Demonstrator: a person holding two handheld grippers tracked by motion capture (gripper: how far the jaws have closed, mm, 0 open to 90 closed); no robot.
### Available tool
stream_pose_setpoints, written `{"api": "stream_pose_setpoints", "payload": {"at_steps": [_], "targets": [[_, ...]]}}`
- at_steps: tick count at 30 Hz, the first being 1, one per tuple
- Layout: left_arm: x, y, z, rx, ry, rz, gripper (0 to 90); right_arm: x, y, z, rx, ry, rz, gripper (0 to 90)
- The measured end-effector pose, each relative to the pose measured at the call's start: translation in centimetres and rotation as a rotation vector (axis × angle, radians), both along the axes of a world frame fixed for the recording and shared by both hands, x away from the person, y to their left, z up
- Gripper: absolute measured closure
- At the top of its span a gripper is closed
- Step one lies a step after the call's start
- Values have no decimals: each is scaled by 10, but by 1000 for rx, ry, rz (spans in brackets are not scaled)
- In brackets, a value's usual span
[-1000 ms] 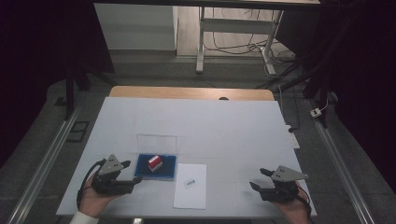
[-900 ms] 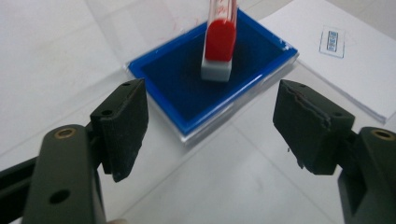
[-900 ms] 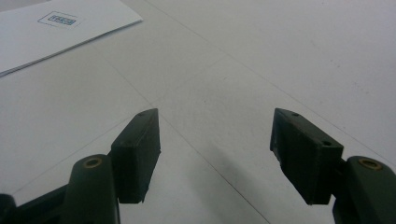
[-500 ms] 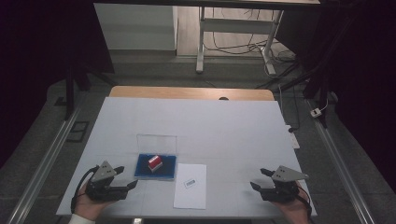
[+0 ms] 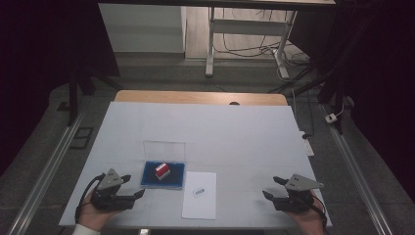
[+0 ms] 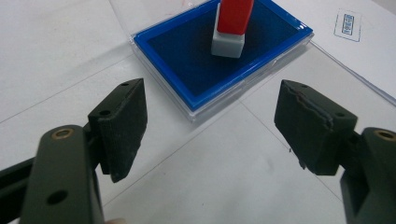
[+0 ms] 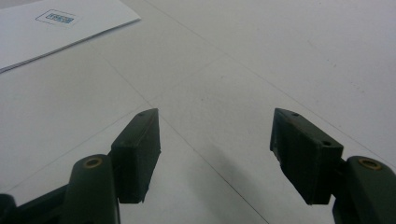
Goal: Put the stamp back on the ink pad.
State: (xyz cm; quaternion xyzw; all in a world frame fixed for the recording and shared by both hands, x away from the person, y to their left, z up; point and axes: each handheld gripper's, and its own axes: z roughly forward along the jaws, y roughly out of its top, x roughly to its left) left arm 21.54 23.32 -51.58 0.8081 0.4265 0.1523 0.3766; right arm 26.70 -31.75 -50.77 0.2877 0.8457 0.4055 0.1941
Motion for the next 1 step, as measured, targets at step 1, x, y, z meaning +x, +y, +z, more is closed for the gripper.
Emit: {"api": "stream_pose_setpoints", "payload": {"at_steps": [1], "targets": [[0, 0, 0, 0, -1, 1, 261, 0, 0, 0, -1, 0, 1, 330]]}}
